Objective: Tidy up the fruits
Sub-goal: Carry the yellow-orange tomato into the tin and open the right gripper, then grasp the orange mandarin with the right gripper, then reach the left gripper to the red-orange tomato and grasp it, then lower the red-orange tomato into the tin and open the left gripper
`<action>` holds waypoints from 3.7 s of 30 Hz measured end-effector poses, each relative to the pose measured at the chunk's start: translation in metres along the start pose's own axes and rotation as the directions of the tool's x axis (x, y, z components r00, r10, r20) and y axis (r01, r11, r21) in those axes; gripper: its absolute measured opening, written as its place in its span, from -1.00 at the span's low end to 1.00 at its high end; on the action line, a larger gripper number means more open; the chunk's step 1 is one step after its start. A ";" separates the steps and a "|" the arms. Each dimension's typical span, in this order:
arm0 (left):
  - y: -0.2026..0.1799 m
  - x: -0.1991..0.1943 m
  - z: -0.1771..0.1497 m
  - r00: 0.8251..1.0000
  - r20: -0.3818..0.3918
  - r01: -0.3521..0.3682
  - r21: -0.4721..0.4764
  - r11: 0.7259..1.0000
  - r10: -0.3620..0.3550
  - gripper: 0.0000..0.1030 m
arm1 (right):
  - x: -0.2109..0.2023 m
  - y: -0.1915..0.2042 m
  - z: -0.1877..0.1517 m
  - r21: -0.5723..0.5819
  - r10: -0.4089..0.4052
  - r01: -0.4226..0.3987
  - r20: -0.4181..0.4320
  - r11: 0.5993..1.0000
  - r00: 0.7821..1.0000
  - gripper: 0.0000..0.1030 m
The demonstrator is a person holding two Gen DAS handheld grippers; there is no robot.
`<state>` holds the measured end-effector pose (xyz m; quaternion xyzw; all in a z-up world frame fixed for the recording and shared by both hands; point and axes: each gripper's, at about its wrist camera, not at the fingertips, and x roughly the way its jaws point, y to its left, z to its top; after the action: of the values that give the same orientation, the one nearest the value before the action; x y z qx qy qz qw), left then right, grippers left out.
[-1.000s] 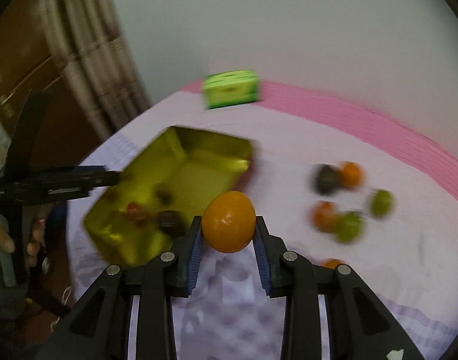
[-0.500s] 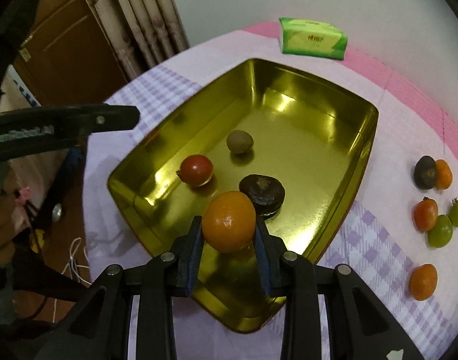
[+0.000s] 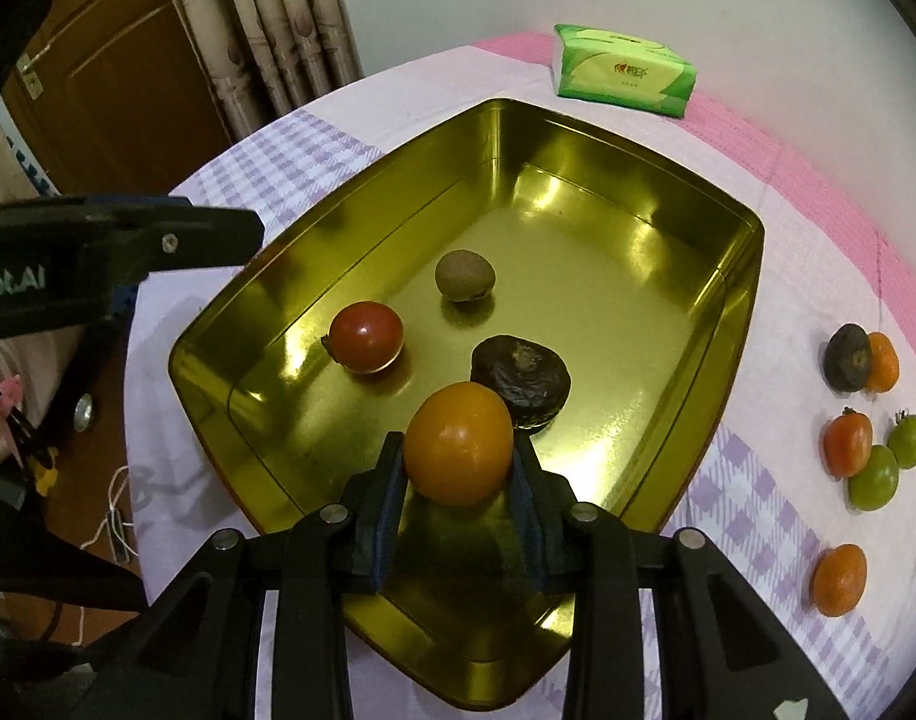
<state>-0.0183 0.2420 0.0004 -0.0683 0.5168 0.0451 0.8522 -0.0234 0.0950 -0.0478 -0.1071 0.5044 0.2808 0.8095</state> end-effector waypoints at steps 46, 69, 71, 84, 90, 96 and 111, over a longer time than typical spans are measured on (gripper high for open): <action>-0.214 0.031 0.012 0.984 -0.068 0.178 0.354 0.918 -0.164 0.14 | -0.070 -0.240 -0.115 0.458 -0.475 0.392 0.076 0.798 0.877 -0.33; -0.296 0.106 0.021 0.969 -0.183 0.222 0.339 0.914 -0.167 0.13 | -0.079 -0.274 -0.151 0.533 -0.469 0.362 0.076 0.765 0.880 -0.29; -0.300 0.110 0.026 0.971 -0.175 0.213 0.341 0.915 -0.161 0.13 | -0.079 -0.274 -0.152 0.535 -0.468 0.359 0.078 0.765 0.880 -0.29; -0.299 0.114 0.030 0.969 -0.180 0.226 0.344 0.911 -0.172 -0.37 | -0.080 -0.275 -0.153 0.535 -0.466 0.357 0.078 0.766 0.881 -0.28; -0.279 0.092 0.017 0.972 -0.170 0.217 0.360 0.907 -0.165 -0.37 | -0.079 -0.275 -0.153 0.532 -0.466 0.359 0.077 0.767 0.881 -0.28; -0.231 0.063 0.028 0.978 -0.124 0.198 0.297 0.934 -0.168 -0.37 | -0.079 -0.275 -0.152 0.530 -0.469 0.364 0.075 0.766 0.880 -0.28; -0.135 0.101 0.065 0.989 -0.148 0.048 0.174 0.984 -0.022 -0.37 | -0.078 -0.275 -0.153 0.529 -0.475 0.371 0.070 0.764 0.877 -0.28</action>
<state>0.1047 0.1200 -0.0497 -0.0045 0.5782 -0.0211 0.8156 -0.0097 -0.2271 -0.0816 0.0234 0.4379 -0.0409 0.8978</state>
